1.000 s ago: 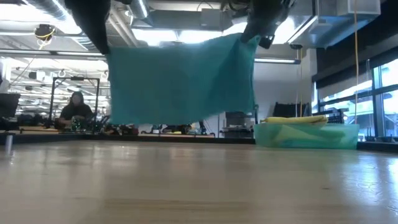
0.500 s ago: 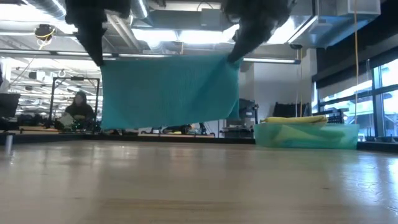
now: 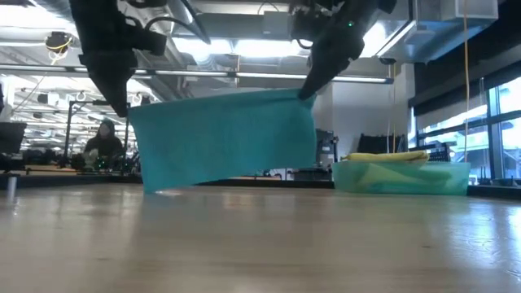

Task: Fold microfiber towels
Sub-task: Fold the blue microfiber cloth

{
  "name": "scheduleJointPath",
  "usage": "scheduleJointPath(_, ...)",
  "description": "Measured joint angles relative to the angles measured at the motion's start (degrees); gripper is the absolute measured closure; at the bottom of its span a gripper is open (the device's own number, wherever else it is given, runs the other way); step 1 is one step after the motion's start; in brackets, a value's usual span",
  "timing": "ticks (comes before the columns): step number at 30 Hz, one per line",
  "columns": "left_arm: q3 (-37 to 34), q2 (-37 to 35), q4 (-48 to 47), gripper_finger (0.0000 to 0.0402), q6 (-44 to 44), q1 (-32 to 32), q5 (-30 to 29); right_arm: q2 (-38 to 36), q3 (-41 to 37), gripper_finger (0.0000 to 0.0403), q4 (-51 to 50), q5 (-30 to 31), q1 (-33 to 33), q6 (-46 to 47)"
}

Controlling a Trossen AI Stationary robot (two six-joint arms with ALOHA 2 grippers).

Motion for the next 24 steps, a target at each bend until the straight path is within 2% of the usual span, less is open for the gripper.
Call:
scheduleJointPath(6, 0.24, 0.0, 1.97, 0.0401, -3.52, -2.89, 4.38, 0.0, -0.01, 0.0396, -5.48, -5.17, 5.08, 1.59)
scheduleJointPath(11, 0.39, 0.0, 3.53, 0.0401, -7.81, -9.01, 9.78, 0.0, -0.02, 0.0396, -6.64, -18.42, 9.0, 1.76)
scheduleJointPath(14, 0.4, 0.0, 3.75, 0.0401, -11.46, -13.09, 10.04, 0.0, -0.01, 0.0396, -6.22, -21.3, 11.19, 1.83)
scheduleJointPath(19, 0.41, 0.0, 2.72, 0.0401, -13.62, -16.13, 7.58, 1.37, -0.02, 0.0396, -5.78, -17.63, 12.64, -2.25)
scheduleJointPath(24, 0.39, 0.0, -2.28, 0.0401, -12.36, -12.55, 2.21, 4.31, -0.02, 0.0396, -5.84, -2.15, 11.44, -5.21)
